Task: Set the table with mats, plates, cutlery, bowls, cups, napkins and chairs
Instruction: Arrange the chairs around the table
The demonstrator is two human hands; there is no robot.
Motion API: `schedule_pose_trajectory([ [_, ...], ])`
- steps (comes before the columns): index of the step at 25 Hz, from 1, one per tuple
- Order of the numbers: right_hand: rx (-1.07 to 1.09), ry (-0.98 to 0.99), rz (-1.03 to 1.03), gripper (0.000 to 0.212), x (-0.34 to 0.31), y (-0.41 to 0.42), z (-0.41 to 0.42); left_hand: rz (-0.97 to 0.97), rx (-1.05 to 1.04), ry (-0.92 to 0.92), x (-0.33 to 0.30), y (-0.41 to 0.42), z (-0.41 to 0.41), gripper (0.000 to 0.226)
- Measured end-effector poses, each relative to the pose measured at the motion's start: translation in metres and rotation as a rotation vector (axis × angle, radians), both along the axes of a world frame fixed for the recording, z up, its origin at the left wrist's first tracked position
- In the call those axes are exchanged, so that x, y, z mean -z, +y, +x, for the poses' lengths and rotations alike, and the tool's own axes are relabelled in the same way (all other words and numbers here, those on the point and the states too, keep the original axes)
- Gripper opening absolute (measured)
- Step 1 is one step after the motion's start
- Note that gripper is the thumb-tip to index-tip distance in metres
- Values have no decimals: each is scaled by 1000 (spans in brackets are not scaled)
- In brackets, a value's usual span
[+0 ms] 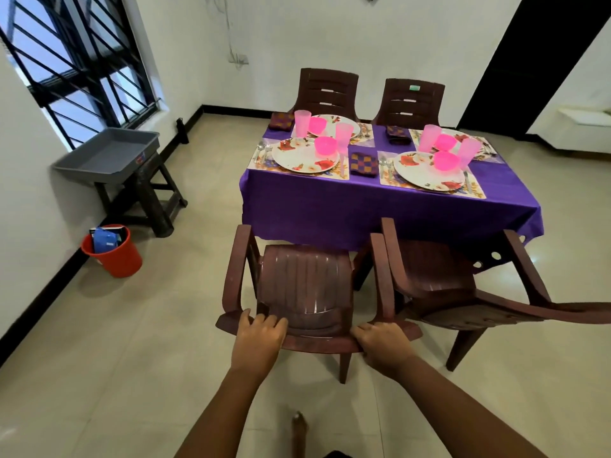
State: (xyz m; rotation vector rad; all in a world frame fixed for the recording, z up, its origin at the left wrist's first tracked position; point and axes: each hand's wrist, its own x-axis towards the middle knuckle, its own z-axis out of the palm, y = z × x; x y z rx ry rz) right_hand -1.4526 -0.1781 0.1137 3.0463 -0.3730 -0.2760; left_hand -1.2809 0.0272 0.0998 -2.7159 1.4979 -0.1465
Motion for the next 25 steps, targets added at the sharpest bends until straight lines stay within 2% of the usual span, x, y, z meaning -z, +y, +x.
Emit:
schedule_pose_trajectory([
  [4,39,-51,-41,23,4,-17,37,-21,6,-1,5,-26,47,41],
  [9,65,-140,-40,36,18,-46,68,-90,96,31,6,-55,88,61],
  [14,86,-202,-46,31,20,-73,101,121,113,34,-2,-75,139,75],
  [19,117,-212,-47,23,16,-95,134,173,149,70,-6,-102,175,81],
  [22,115,-217,-10,21,16,-101,137,171,177,143,-1,-107,182,73],
  [25,114,-230,-15,15,19,-100,137,68,265,136,0,-108,183,46],
])
